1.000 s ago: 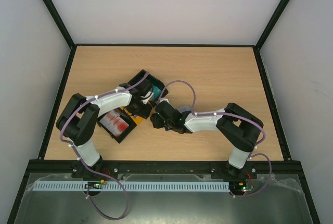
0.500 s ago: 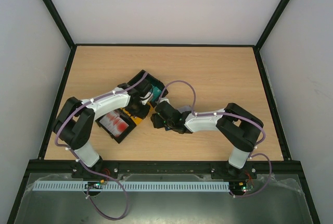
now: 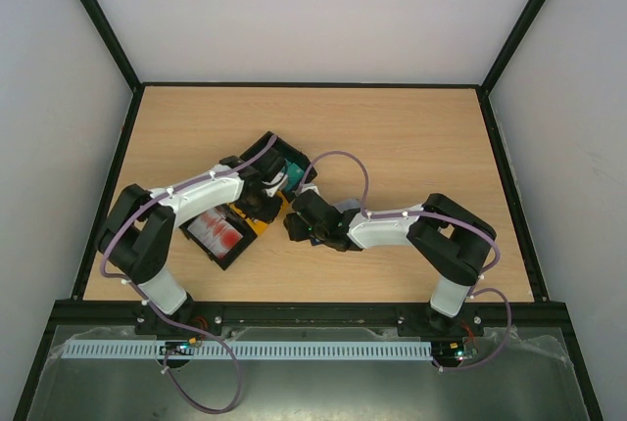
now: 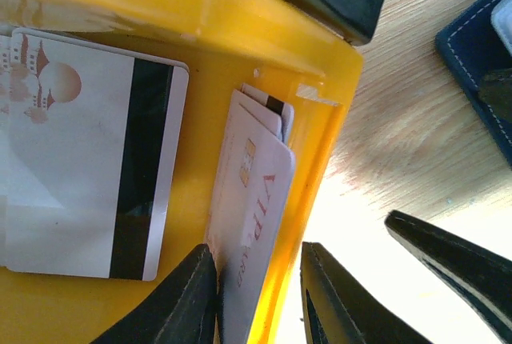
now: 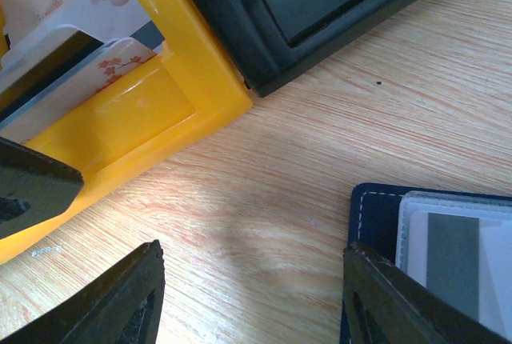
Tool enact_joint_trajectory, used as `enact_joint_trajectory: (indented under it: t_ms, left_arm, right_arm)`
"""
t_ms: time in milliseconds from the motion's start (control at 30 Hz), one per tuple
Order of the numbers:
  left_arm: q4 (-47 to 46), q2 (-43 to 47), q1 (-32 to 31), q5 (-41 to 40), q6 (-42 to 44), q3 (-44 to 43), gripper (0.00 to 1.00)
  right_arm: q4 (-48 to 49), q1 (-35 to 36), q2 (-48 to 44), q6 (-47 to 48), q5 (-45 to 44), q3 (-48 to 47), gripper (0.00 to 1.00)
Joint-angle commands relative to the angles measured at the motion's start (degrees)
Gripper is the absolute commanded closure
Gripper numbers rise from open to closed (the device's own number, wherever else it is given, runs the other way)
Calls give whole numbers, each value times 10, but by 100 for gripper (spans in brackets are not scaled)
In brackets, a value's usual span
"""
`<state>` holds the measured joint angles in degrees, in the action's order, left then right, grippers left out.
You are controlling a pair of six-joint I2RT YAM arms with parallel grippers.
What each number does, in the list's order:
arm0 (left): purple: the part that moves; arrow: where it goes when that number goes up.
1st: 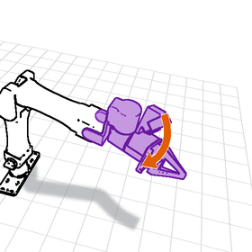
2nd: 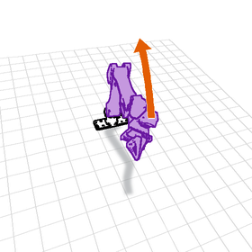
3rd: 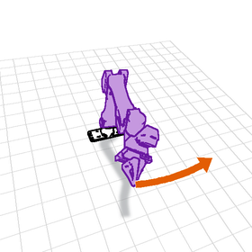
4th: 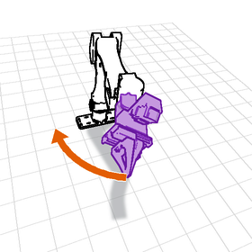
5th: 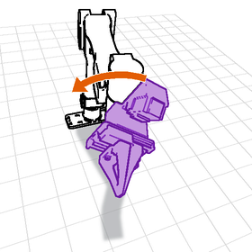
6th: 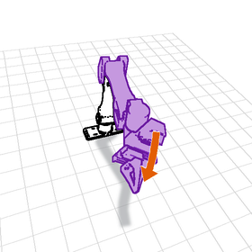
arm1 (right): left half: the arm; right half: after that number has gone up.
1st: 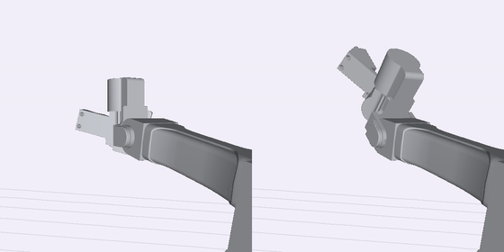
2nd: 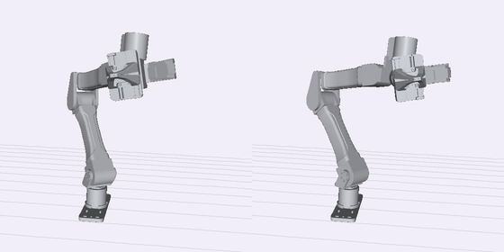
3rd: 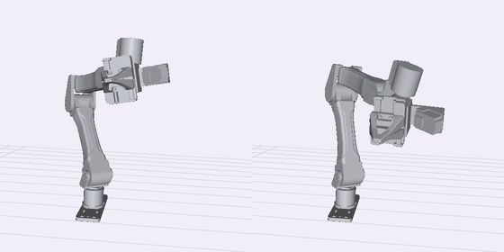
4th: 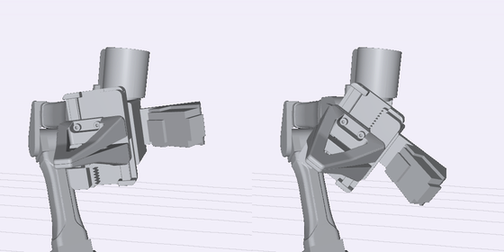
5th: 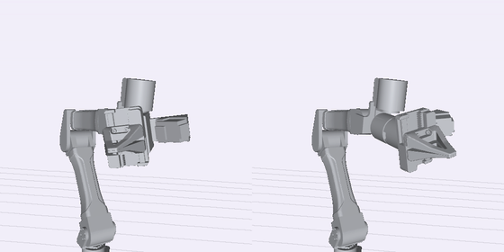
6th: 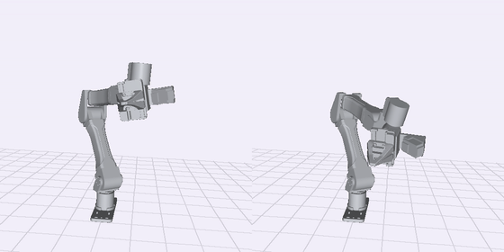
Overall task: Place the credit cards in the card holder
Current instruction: Pick up the credit card from the storage box.
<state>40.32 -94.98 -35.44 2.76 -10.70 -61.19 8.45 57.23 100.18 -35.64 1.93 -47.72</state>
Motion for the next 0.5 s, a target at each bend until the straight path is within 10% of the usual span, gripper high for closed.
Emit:
enact_joint_trajectory:
  t_ms: [0,467]
  left_arm:
    - [28,22,-3,15,4,-10,70]
    - [43,32,-2,8,1,-8,76]
  right_arm:
    - [-2,-3,-1,-5,-13,-2,40]
    - [-6,-5,8,-5,-8,-9,40]
